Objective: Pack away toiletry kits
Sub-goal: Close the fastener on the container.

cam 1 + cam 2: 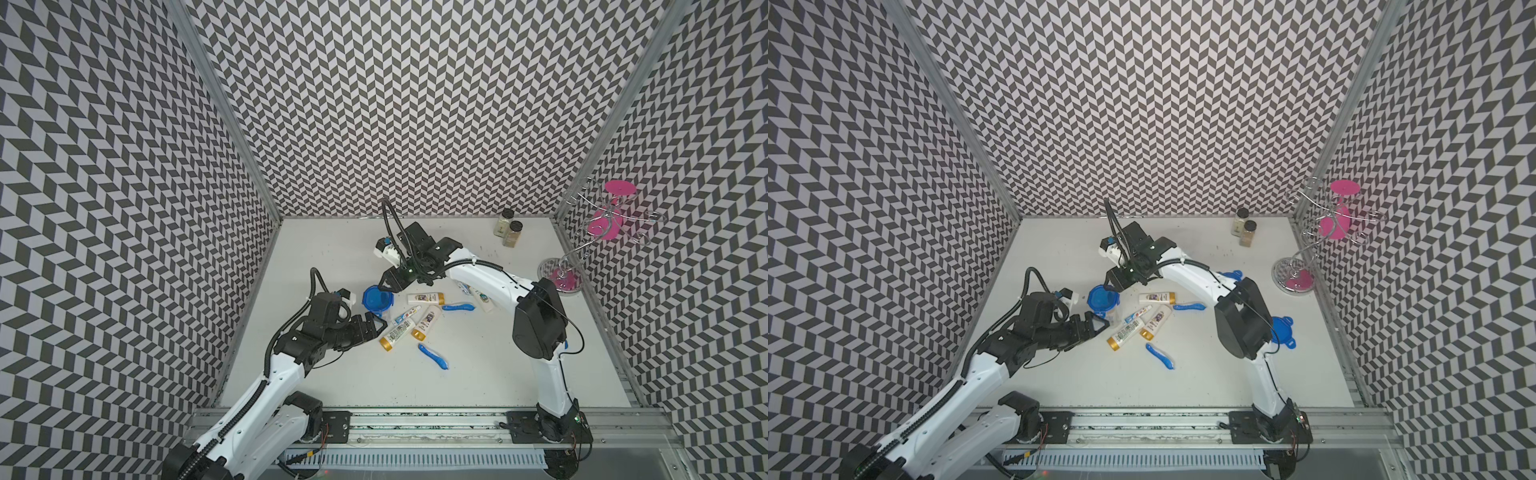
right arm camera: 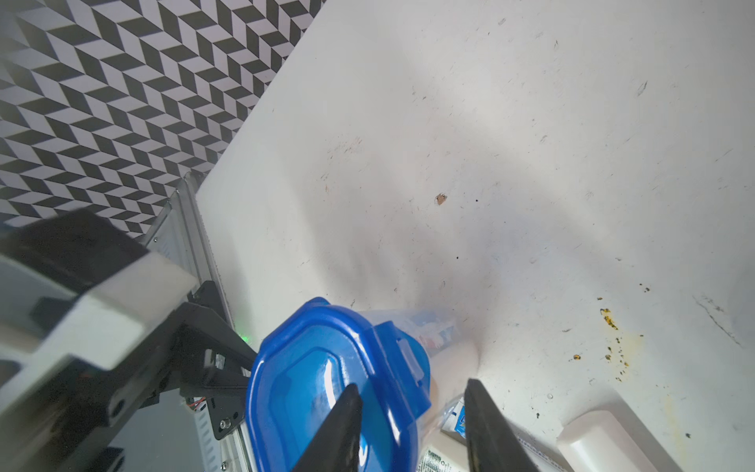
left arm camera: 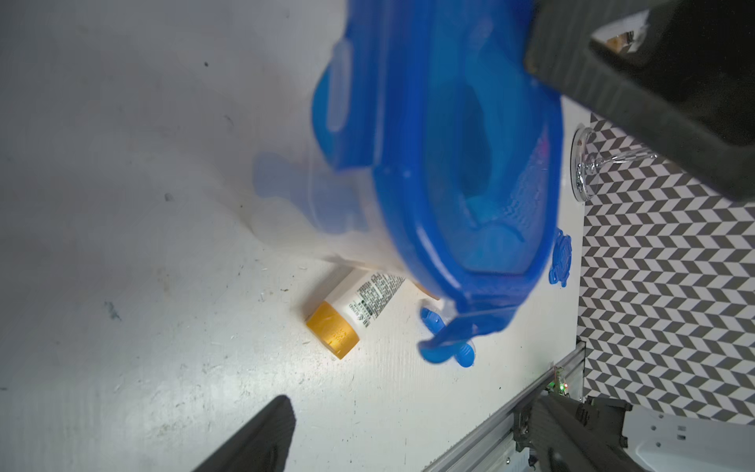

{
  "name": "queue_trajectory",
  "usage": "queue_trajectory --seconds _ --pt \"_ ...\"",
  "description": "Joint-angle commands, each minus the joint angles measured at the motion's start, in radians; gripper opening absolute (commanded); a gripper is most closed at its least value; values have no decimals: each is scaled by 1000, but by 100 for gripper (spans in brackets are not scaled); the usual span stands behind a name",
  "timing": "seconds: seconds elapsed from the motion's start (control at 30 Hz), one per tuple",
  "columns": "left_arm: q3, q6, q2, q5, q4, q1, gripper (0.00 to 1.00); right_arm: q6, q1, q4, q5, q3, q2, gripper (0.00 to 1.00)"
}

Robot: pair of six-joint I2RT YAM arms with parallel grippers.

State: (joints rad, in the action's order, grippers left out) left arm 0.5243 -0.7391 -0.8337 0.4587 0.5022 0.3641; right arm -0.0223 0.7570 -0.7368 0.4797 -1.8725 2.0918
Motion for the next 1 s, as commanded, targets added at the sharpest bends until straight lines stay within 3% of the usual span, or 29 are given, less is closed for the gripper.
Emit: queue_trajectory --seconds 0.0,0.17,0.43,0.97 --pt "-46 -69 35 -5 -74 -12 90 36 24 -63 -51 33 -16 40" --pt "-82 -97 50 -14 -112 -35 90 49 35 -70 -76 52 -15 40" --pt "-137 -117 98 43 -163 -166 89 60 44 -81 -101 56 -9 40" --pt "-212 -174 48 59 -310 -171 88 60 52 -95 -102 75 -7 39"
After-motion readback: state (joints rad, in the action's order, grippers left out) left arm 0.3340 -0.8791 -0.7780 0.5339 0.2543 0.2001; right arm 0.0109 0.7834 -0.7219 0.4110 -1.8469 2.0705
